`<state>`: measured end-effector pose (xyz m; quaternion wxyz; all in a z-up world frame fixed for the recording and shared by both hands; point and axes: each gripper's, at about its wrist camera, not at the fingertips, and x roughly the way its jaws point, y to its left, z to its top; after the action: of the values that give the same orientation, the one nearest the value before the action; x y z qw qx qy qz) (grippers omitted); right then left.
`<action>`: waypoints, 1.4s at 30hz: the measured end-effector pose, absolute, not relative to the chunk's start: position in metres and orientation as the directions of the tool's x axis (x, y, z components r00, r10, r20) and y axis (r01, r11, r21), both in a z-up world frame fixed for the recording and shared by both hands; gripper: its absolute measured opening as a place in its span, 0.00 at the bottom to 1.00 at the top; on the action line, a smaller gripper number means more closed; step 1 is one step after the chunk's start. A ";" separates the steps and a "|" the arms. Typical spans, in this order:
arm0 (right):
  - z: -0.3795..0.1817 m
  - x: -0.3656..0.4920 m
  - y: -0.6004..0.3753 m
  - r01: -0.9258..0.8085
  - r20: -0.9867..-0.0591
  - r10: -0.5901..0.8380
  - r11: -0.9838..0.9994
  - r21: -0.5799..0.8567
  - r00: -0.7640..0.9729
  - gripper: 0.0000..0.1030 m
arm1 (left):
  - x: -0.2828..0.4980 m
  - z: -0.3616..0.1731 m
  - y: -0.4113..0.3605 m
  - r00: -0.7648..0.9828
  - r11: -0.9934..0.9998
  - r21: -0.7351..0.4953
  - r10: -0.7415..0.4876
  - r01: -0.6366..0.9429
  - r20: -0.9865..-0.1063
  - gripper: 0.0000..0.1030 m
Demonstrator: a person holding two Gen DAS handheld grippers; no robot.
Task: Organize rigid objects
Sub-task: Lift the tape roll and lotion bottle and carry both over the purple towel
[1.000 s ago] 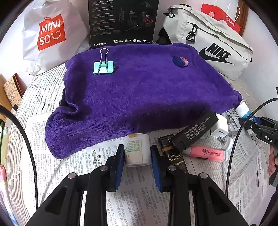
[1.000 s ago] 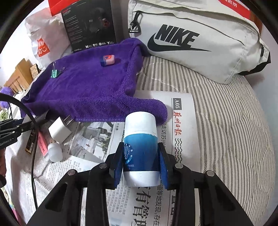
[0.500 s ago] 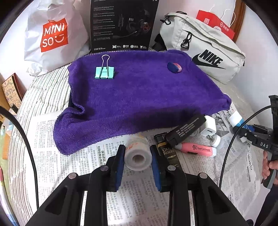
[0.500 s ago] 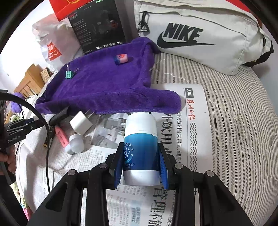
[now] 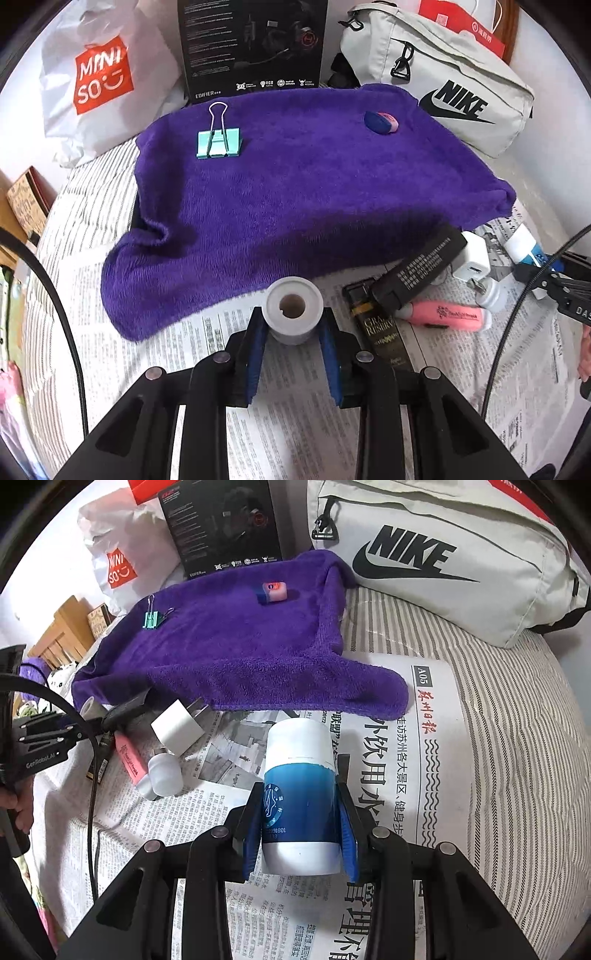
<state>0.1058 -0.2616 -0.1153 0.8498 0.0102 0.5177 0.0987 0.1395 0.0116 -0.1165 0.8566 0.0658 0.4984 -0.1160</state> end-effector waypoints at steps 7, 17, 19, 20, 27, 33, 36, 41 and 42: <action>-0.114 0.105 -0.265 -0.157 -0.873 0.189 0.979 0.131 0.450 0.35 | 0.139 -0.114 0.016 0.478 0.959 -0.059 -0.190 0.276 -0.858 0.26; -0.114 0.104 -0.264 -0.165 -0.873 0.205 0.976 0.145 0.443 0.35 | 0.133 -0.117 0.021 0.477 0.959 -0.057 -0.188 0.276 -0.858 0.26; -0.114 0.105 -0.263 -0.168 -0.875 0.204 0.975 0.144 0.440 0.35 | 0.134 -0.117 0.020 0.486 0.960 -0.051 -0.186 0.276 -0.854 0.27; -0.115 0.105 -0.262 -0.171 -0.876 0.199 0.976 0.137 0.438 0.35 | 0.134 -0.117 0.019 0.490 0.960 -0.044 -0.181 0.276 -0.853 0.27; -0.116 0.107 -0.262 -0.164 -0.870 0.204 0.976 0.144 0.449 0.36 | 0.139 -0.118 0.010 0.510 0.965 -0.020 -0.156 0.262 -0.846 0.31; -0.114 0.107 -0.265 -0.161 -0.872 0.214 0.974 0.158 0.440 0.35 | 0.135 -0.115 0.018 0.492 0.955 -0.082 -0.219 0.285 -0.843 0.26; -0.110 0.106 -0.265 -0.165 -0.868 0.220 0.973 0.162 0.446 0.35 | 0.129 -0.111 0.021 0.499 0.956 -0.072 -0.212 0.286 -0.840 0.26; -0.100 0.104 -0.262 -0.184 -0.860 0.235 0.969 0.168 0.453 0.35 | 0.121 -0.100 0.026 0.513 0.952 -0.100 -0.242 0.288 -0.824 0.26; -0.098 0.104 -0.260 -0.188 -0.859 0.235 0.968 0.165 0.454 0.35 | 0.119 -0.096 0.028 0.529 0.956 -0.088 -0.230 0.279 -0.817 0.26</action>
<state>0.1044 -0.2604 -0.0981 0.8524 0.0231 0.5075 0.1243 0.1185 0.0276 -0.0956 0.8740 0.0267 0.4629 -0.1456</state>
